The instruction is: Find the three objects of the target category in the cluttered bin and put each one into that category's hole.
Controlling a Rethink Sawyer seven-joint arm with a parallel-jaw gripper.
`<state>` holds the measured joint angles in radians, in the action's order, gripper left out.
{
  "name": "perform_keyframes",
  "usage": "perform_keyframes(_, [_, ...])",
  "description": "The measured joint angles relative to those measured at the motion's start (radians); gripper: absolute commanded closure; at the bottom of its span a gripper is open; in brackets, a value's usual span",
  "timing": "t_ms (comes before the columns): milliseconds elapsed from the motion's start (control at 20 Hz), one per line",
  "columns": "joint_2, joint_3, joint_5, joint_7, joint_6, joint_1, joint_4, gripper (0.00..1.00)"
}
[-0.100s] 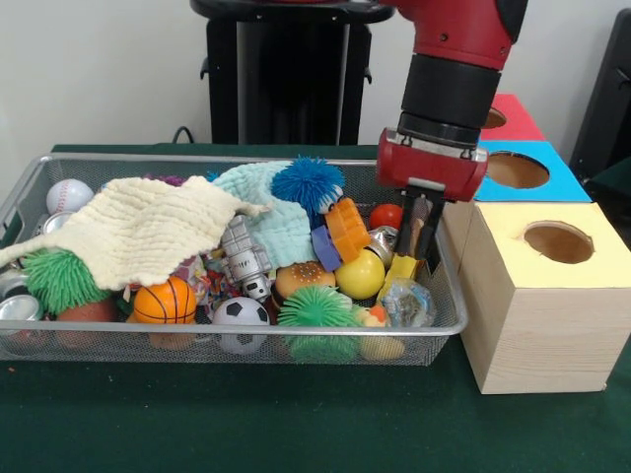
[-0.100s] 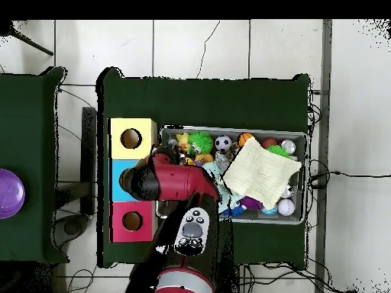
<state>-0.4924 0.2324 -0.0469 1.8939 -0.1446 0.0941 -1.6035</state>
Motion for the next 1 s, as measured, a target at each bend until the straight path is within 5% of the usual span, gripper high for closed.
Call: perform_keyframes(1000, [0.052,0.001,0.000,0.000,0.000,-0.021,0.015,0.00])
